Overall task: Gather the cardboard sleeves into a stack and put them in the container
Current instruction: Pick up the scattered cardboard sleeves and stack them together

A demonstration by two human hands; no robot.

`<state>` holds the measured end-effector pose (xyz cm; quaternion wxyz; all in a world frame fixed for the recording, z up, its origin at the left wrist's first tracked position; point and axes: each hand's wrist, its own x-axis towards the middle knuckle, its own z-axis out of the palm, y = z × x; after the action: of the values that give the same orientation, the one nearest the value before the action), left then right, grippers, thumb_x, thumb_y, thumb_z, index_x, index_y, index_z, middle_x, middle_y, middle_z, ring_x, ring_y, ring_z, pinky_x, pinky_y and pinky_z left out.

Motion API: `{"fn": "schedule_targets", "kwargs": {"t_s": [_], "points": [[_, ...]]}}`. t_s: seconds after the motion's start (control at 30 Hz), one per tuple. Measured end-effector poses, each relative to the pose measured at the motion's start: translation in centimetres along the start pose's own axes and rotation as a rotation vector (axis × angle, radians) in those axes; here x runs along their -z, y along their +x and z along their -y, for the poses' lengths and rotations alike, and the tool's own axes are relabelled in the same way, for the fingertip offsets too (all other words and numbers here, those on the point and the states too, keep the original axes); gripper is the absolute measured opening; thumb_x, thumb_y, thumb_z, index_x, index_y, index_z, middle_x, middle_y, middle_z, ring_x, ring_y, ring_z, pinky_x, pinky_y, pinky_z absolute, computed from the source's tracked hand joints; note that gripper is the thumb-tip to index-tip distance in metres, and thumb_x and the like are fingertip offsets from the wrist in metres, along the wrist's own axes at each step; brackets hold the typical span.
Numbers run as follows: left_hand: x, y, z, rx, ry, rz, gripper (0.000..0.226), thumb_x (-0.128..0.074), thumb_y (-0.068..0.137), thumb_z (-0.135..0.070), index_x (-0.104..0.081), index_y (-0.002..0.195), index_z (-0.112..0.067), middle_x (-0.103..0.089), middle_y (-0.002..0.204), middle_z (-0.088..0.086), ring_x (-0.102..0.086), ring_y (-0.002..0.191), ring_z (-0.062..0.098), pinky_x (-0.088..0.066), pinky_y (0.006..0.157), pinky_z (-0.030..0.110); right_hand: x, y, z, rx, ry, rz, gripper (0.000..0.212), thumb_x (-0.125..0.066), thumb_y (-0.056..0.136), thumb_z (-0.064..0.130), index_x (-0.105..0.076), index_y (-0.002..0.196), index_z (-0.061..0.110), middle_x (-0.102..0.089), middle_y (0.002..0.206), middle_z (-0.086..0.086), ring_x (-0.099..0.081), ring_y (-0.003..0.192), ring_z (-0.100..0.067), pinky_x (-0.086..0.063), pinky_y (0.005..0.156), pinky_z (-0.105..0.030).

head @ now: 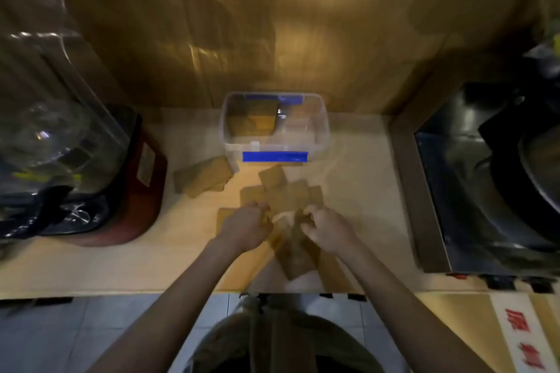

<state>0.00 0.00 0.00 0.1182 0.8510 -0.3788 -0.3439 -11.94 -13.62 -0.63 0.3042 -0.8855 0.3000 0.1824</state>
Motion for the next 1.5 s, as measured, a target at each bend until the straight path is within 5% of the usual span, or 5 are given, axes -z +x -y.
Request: {"fn": "schedule_targets", "kwargs": {"t_s": [0.37,0.77,0.93,1.23,1.5], "points": [[-7.9,-1.0,3.6,0.073,0.216,0.013,0.073,-0.041,0.088,-0.039,0.002,0.144,-0.020,0.013,0.157,0.005,0.009,0.144,0.021,-0.008,0.116,0.043,-8.0,-1.2,0.2,-0.205,-0.071,-0.201,0.070,-0.048,0.085,0.052,-0.026,0.138,0.014,-0.026,0.146,-0.015,-0.028,0.130,-0.033,-0.034,0.101,-0.043],[-5.7,0.1,3.8,0.069,0.085,0.029,0.064,-0.048,0.085,-0.030,-0.020,0.142,-0.024,-0.005,0.158,0.000,-0.006,0.144,0.021,-0.019,0.114,0.047,-5.5,-1.3,-0.6,-0.298,0.546,-0.270,0.077,-0.075,0.067,0.017,-0.036,0.131,0.007,-0.044,0.132,-0.014,-0.044,0.119,-0.027,-0.045,0.094,-0.036],[-4.4,1.3,4.7,0.047,-0.024,0.094,0.055,-0.049,0.084,-0.025,-0.036,0.137,-0.021,-0.017,0.155,0.003,-0.017,0.141,0.026,-0.027,0.111,0.048,-2.4,-2.1,0.7,-0.166,0.847,-0.251,0.069,-0.076,0.068,0.007,-0.041,0.127,0.012,-0.053,0.106,0.006,-0.054,0.098,-0.010,-0.045,0.066,-0.007],[-0.5,-0.6,1.9,0.089,-1.558,0.028,0.043,-0.043,0.079,-0.042,-0.058,0.103,-0.009,-0.067,0.083,-0.002,-0.056,0.088,0.019,-0.044,0.078,0.033,-2.3,-2.0,4.9,0.058,0.747,-0.105,0.064,-0.074,0.074,0.019,-0.042,0.129,0.022,-0.045,0.118,0.008,-0.047,0.112,-0.010,-0.042,0.077,-0.005],[-1.4,-0.9,2.6,0.013,-2.041,0.014,0.079,-0.077,0.055,-0.052,-0.053,0.124,-0.023,-0.063,0.124,0.004,-0.057,0.117,0.019,-0.047,0.096,0.036,-3.5,-2.1,6.1,0.268,0.430,-0.110,0.056,-0.058,0.071,0.045,-0.047,0.123,0.028,-0.047,0.134,0.002,-0.042,0.121,-0.016,-0.048,0.095,-0.042]]}}
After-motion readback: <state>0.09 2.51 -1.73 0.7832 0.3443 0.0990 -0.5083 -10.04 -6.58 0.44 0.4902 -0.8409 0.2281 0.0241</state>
